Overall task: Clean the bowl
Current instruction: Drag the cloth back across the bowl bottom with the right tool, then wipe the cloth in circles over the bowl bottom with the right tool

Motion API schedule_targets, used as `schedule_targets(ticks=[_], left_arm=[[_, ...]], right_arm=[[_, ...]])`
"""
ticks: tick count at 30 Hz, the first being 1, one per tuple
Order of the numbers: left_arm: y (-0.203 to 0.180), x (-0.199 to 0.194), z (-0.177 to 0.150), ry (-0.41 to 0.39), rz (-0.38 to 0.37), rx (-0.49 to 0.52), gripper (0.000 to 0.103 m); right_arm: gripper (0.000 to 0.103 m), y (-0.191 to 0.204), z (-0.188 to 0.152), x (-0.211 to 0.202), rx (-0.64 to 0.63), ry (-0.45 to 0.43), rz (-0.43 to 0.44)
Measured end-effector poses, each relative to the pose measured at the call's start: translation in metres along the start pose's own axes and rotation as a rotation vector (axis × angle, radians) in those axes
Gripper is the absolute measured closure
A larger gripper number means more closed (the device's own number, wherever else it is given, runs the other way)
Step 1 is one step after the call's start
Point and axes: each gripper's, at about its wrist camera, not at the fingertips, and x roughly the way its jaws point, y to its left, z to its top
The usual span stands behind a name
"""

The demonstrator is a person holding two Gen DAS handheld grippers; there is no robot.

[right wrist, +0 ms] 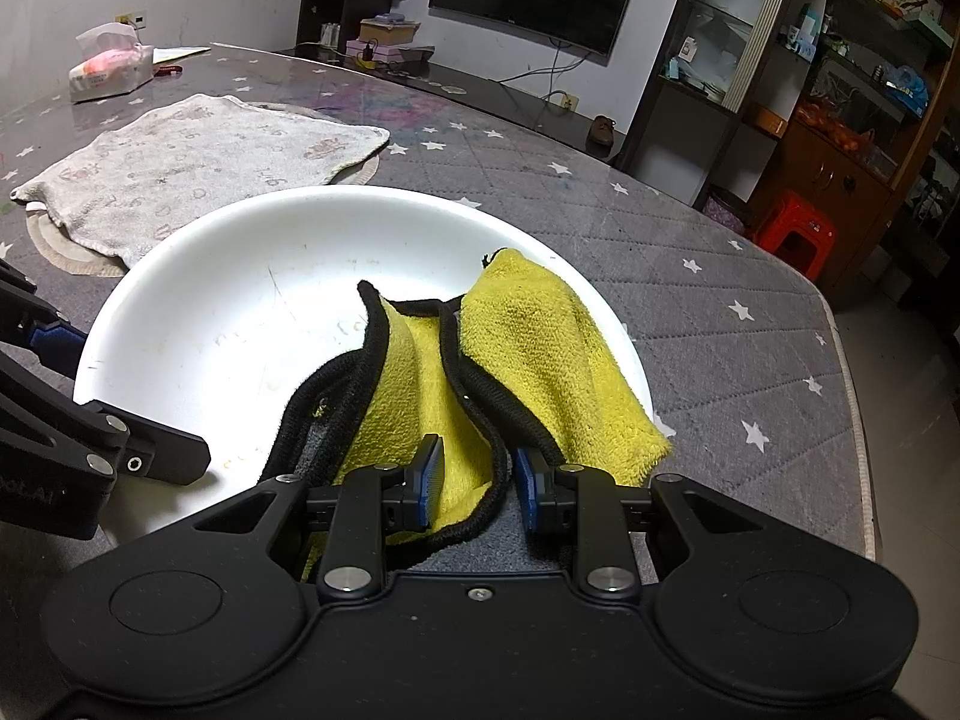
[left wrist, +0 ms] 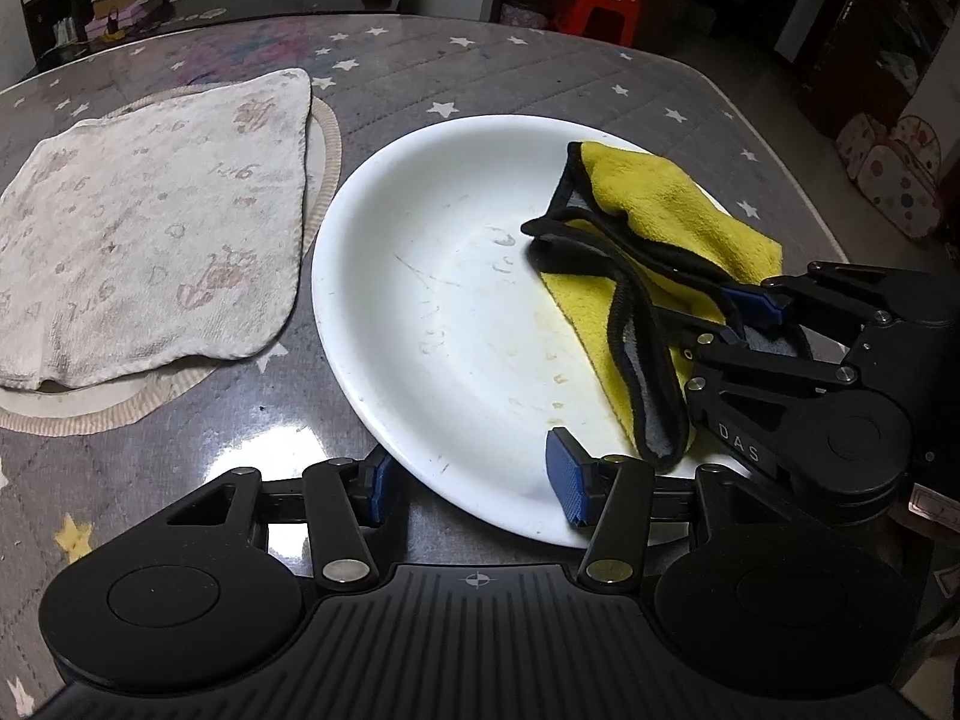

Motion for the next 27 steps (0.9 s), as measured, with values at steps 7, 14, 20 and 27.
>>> schedule_targets(ticks=[7,14,20,27], left_arm=[[-0.002,-0.001,-0.002,-0.018,0.015,0.019,0.054],[0.000,-0.002,-0.003,-0.021,0.007,0.029,0.057],[0.001,-0.002,-0.002,-0.021,0.008,0.039,0.058],[0.007,0.000,0.003,-0.020,0.013,0.052,0.062]], right_arm=[[0.075,-0.001,-0.001,0.000,0.005,-0.001,0.001],[0.075,-0.002,0.003,0.005,0.016,-0.003,-0.001],[0.075,-0.003,0.007,0.009,0.025,-0.003,-0.005],[0.075,-0.004,0.015,0.016,0.022,-0.004,-0.012]])
